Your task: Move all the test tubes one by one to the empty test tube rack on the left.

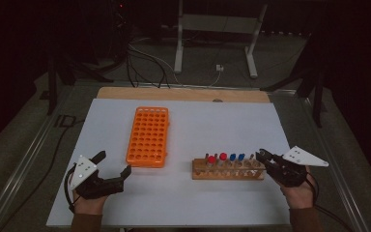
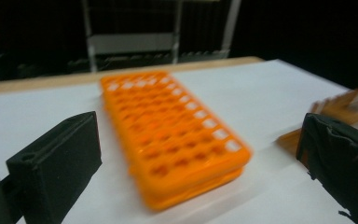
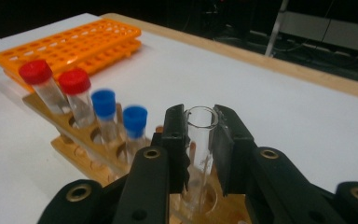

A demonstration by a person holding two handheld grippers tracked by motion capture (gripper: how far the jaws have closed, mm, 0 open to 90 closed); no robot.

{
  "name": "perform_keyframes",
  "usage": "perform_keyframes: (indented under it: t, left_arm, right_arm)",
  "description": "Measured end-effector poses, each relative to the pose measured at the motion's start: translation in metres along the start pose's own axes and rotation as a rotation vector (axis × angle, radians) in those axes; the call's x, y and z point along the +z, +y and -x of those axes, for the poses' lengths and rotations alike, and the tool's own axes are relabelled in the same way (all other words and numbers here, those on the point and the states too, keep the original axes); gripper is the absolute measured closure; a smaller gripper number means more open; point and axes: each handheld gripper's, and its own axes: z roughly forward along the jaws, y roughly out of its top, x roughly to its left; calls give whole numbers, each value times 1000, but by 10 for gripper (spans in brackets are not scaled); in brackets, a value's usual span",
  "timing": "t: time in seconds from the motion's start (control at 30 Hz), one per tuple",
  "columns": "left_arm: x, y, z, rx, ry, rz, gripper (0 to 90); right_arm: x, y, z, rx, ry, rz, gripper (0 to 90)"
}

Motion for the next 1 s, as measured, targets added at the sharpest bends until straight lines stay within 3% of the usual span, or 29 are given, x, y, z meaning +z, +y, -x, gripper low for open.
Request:
perform_keyframes:
  t: [0.1,0.27,0.43,0.57,0.63,0.67,0.7,0.83,1.0]
  left_arm:
    - [2,9,11,7,-53,41,7]
    - [9,19,29,25,-135,59,7]
    - [21,27,48,99,-158,50,7]
    - [32,36,60,81,-179,29,7]
    - [38,40,66,55,-196,15,7]
    - [42,42,68,46,-206,3,7]
    - [45,44,72,42,-219,0,8]
    - [56,49,87,53,-262,-13,15]
    - [71,52,110,79,-323,-41,40]
  right_arm:
    - [-6,10,-1,1,-11,15,761]
    - [-14,21,-4,-3,-15,30,761]
    - [-24,33,-12,-5,7,43,761]
    - [-25,40,-22,-2,57,44,760]
    - [-22,43,-31,5,116,52,761]
    - [-22,43,-31,5,116,52,761]
    - [-18,44,-37,13,164,51,760]
    - [-10,47,-54,-1,232,59,760]
    - [0,52,-69,-26,276,53,760]
